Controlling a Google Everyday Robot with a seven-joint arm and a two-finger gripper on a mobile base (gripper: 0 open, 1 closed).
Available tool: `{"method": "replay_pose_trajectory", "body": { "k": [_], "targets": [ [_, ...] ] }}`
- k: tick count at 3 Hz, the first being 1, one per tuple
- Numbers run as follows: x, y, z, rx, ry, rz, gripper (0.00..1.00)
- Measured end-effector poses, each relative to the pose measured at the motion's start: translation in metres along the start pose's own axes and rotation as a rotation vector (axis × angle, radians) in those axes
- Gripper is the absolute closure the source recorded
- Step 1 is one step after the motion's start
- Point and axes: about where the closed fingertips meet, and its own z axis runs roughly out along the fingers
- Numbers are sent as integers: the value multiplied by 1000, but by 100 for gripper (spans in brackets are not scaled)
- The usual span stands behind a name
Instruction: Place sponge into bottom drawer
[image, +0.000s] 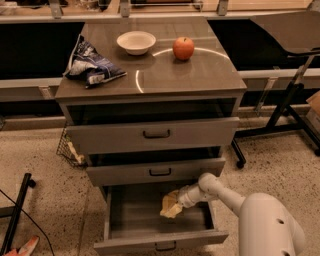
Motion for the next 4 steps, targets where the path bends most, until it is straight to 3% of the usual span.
{"method": "replay_pose_trajectory", "body": {
  "k": [2,3,4],
  "targets": [
    [11,-3,6,-32,29,-18,6],
    [14,-4,5,-40,24,-14,0],
    [18,-5,-4,-32,6,-2,0]
  ]
}}
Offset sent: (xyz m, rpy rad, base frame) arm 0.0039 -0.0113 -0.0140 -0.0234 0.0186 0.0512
